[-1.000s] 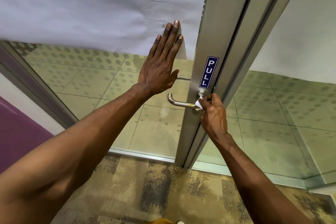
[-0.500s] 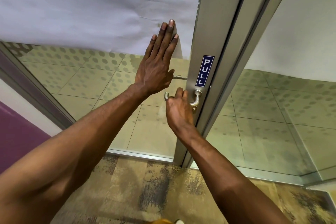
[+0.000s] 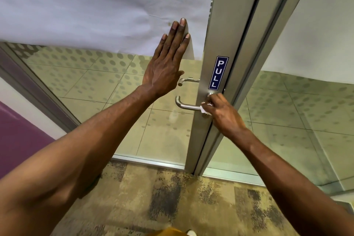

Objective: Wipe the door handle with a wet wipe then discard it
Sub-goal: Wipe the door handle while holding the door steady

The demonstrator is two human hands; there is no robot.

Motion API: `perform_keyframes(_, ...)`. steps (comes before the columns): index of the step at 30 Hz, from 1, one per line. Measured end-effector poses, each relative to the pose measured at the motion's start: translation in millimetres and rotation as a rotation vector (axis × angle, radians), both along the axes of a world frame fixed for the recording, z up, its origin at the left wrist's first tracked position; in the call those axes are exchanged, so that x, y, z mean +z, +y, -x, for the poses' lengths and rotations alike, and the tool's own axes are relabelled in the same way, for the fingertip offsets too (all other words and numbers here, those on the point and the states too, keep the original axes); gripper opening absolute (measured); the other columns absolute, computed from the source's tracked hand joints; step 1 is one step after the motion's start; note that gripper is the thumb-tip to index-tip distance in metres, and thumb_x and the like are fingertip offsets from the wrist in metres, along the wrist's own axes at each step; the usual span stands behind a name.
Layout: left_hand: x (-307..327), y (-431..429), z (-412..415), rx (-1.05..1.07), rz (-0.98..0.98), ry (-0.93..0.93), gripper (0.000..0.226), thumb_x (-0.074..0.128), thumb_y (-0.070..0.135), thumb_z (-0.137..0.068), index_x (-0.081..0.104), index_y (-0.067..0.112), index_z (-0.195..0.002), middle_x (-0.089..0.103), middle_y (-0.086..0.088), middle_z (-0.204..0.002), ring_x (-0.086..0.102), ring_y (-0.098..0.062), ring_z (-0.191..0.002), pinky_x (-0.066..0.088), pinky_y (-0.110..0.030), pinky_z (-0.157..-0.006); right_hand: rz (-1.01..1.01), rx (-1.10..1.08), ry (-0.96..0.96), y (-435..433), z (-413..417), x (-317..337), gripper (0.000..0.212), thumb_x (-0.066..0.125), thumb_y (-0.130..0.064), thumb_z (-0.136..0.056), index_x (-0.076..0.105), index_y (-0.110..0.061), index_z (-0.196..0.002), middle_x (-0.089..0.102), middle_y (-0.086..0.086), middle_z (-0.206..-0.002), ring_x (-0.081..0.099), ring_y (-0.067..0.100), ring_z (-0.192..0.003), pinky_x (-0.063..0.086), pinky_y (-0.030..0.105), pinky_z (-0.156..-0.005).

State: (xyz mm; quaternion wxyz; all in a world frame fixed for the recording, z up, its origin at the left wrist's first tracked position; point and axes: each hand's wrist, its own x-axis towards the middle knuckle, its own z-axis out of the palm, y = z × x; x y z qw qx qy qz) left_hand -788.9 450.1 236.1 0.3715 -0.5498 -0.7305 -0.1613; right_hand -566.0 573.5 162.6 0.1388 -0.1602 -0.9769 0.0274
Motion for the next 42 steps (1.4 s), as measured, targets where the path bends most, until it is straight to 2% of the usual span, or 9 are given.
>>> perform_keyframes(3,-0.1,-0.4,4.2,0.005,0.003,0.013,0.126,0.090,0.034,-0.084,0.009,0.006,-0.175,0.003,-0.023,-0.182,-0.008,-0.034,-0.170,0.007,-0.046,-0.142,-0.043,0.075,-0.022,17.5,-0.6,0.5,0.039,0.080,0.002,-0.081,0.076,-0.011,-0.118,0.061,0.010,-0.123,0.054,0.026,-0.113,0.062,0.040,-0.078)
perform_keyframes(6,0.7,-1.7,5.9,0.006,0.031,0.011,0.128,0.090,0.038,-0.084,0.007,0.007,-0.176,0.003,-0.022,-0.183,-0.002,-0.040,-0.172,0.012,-0.048,-0.142,-0.067,0.102,0.004,25.8,-0.5,-2.3,0.045,0.083,0.003,-0.077,0.077,-0.013,-0.118,0.061,0.007,-0.125,0.050,0.022,-0.114,0.061,0.038,-0.082)
perform_keyframes(12,2.2,-2.7,3.9,0.013,0.034,0.023,0.126,0.090,0.036,-0.084,0.009,0.006,-0.176,0.007,-0.024,-0.183,0.006,-0.044,-0.171,0.017,-0.051,-0.140,-0.040,0.007,0.051,-8.3,5.2,-9.2,0.042,0.082,0.000,-0.083,0.073,-0.009,-0.124,0.061,0.010,-0.112,0.053,0.026,-0.107,0.061,0.038,-0.078)
perform_keyframes(17,1.2,-2.5,3.4,0.023,0.031,0.031,0.124,0.089,0.037,-0.085,0.009,0.006,-0.176,0.007,-0.024,-0.183,0.006,-0.043,-0.171,0.015,-0.049,-0.141,-0.048,-0.067,0.066,-57.2,28.8,-2.1,0.041,0.071,0.011,-0.085,0.071,0.001,-0.125,0.067,0.019,-0.112,0.056,0.035,-0.106,0.057,0.044,-0.077)
perform_keyframes(27,2.3,-4.5,7.2,0.038,0.041,0.057,0.126,0.088,0.041,-0.084,0.008,0.007,-0.176,0.005,-0.022,-0.183,-0.012,-0.029,-0.168,0.013,-0.047,-0.142,0.010,-0.209,0.033,-110.9,103.1,17.7,0.008,0.070,0.015,-0.078,0.072,0.010,-0.084,0.068,0.026,-0.093,0.058,0.041,-0.101,0.053,0.044,-0.078)
perform_keyframes(30,1.0,-3.3,6.8,0.037,0.040,0.053,0.128,0.088,0.042,-0.084,0.008,0.007,-0.176,0.000,-0.020,-0.184,-0.014,-0.028,-0.168,0.008,-0.044,-0.142,-0.006,-0.202,0.011,-109.6,106.4,17.6,0.007,0.068,0.015,-0.080,0.071,0.012,-0.085,0.068,0.027,-0.094,0.057,0.044,-0.110,0.054,0.046,-0.085)
perform_keyframes(34,0.6,-2.5,8.0,0.013,0.030,0.048,0.128,0.087,0.043,-0.083,0.007,0.008,-0.176,-0.018,-0.007,-0.181,-0.017,-0.027,-0.169,0.008,-0.044,-0.142,-0.071,-0.167,-0.007,-107.3,89.1,14.7,0.020,0.062,0.016,-0.080,0.073,0.007,-0.095,0.065,0.023,-0.107,0.055,0.038,-0.107,0.051,0.044,-0.085)
perform_keyframes(39,-2.0,-0.8,9.3,0.023,0.030,0.043,0.128,0.086,0.044,-0.083,0.006,0.009,-0.177,-0.018,-0.008,-0.181,-0.015,-0.028,-0.170,0.009,-0.046,-0.142,-0.107,-0.205,-0.020,-95.2,47.5,4.3,0.033,0.077,0.008,-0.081,0.072,0.009,-0.114,0.068,0.023,-0.116,0.060,0.037,-0.109,0.059,0.044,-0.082)
perform_keyframes(42,-2.6,0.0,9.7,0.028,0.033,0.041,0.127,0.087,0.042,-0.084,0.007,0.008,-0.176,-0.007,-0.017,-0.185,-0.004,-0.037,-0.173,0.012,-0.047,-0.142,-0.110,-0.233,0.021,-71.5,28.2,-4.2,0.039,0.079,0.011,-0.077,0.072,0.008,-0.116,0.069,0.026,-0.117,0.060,0.043,-0.118,0.060,0.049,-0.089)
